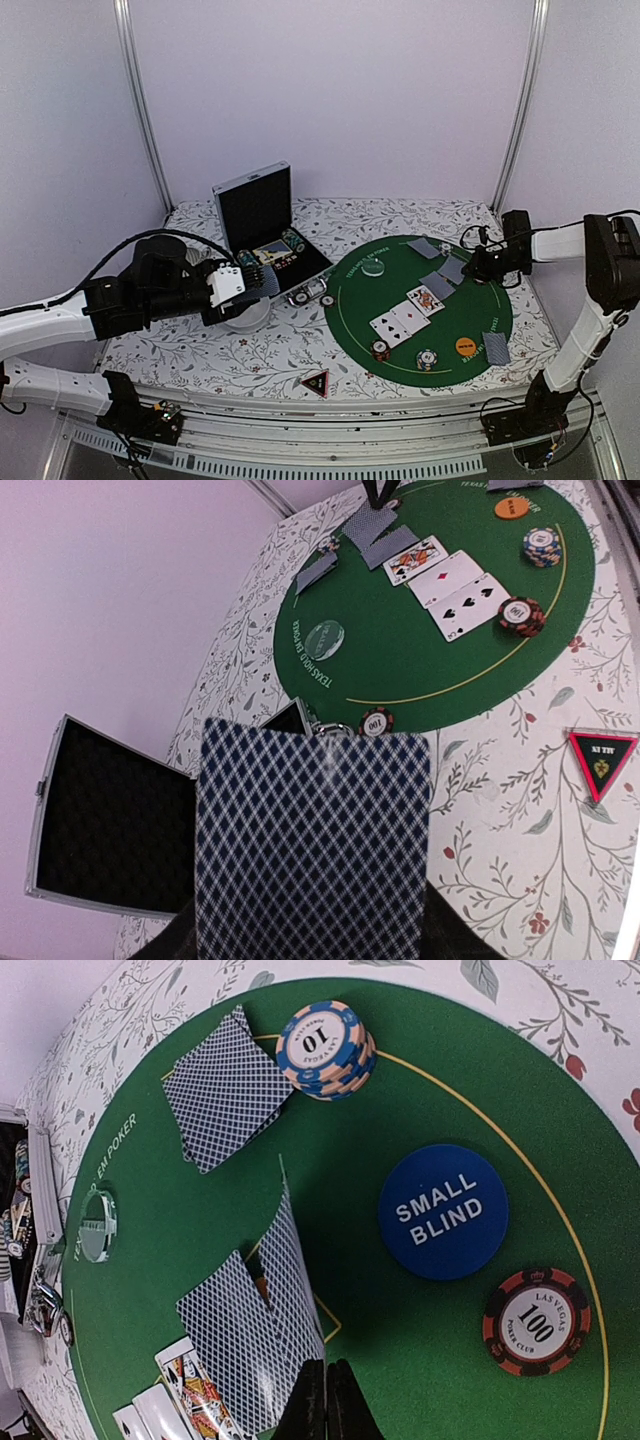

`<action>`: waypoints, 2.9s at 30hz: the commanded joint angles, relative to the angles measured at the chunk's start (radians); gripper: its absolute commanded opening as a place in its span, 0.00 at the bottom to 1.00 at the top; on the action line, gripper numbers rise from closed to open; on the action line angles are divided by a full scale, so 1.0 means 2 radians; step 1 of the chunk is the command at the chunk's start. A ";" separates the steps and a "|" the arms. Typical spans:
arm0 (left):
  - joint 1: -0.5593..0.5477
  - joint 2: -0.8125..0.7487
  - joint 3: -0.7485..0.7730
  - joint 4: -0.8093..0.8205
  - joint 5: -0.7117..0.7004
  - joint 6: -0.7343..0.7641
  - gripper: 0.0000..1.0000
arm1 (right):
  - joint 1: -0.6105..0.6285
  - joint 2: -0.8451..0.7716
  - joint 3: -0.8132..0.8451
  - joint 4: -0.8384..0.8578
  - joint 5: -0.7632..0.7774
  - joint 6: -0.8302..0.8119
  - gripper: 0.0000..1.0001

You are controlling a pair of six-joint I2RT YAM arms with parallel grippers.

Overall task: Distribute texas hold em gaming equipment
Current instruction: Place the poker card in the community card area, then pick up the all-in button from the center of the board.

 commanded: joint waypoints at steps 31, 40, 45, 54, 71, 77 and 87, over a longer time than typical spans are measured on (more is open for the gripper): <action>-0.001 0.001 0.000 0.015 0.006 0.003 0.53 | -0.015 0.033 0.108 -0.109 0.078 -0.042 0.38; -0.008 0.057 0.068 -0.073 0.077 -0.046 0.55 | 0.061 -0.071 0.130 -0.153 0.205 -0.045 0.77; -0.063 0.091 0.090 -0.087 0.055 -0.126 0.53 | 0.117 -0.112 0.159 -0.176 0.225 -0.050 0.99; -0.093 0.128 0.090 -0.040 0.035 -0.225 0.51 | 0.174 -0.174 0.165 -0.165 0.134 -0.072 0.99; -0.094 0.135 0.095 -0.022 -0.023 -0.331 0.50 | 0.340 -0.180 0.093 -0.091 0.003 -0.069 0.99; -0.064 0.086 0.098 -0.092 -0.075 -0.349 0.51 | 0.479 -0.093 0.111 -0.135 0.154 -0.060 0.99; -0.035 0.003 0.064 -0.117 -0.071 -0.370 0.52 | 0.597 0.135 0.262 -0.242 0.202 -0.064 0.99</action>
